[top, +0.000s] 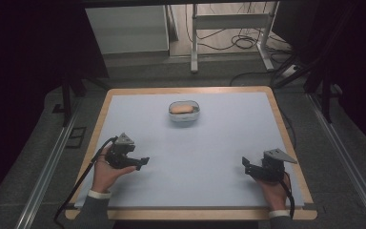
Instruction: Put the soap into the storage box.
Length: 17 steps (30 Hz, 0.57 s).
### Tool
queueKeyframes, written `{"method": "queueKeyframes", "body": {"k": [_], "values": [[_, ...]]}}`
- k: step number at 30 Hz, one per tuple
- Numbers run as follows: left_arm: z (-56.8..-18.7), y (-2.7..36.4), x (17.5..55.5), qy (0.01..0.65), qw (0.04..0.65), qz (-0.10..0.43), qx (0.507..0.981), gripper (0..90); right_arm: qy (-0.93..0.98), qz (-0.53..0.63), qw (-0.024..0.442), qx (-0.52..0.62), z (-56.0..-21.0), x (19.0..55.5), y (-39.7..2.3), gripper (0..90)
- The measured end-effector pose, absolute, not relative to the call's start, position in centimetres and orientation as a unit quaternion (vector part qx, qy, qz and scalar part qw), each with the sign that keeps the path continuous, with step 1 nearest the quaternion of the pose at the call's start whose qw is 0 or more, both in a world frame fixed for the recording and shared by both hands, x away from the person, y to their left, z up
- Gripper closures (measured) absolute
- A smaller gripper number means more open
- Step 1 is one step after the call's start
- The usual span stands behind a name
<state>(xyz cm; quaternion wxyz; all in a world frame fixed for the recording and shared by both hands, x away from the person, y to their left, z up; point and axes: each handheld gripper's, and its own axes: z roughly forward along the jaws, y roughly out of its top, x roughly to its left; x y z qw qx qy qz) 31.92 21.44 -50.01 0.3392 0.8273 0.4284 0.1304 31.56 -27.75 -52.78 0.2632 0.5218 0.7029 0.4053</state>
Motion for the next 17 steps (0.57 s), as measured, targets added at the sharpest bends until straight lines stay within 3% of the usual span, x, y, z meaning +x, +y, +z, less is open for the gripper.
{"method": "queueKeyframes", "body": {"k": [17], "values": [[-50.93, 21.43, 31.8, 0.429, 0.336, 0.116, 0.83, 20.7, 0.705, 0.414, 0.256, 0.516, -52.75, 31.54, -27.88, 11.2]]}}
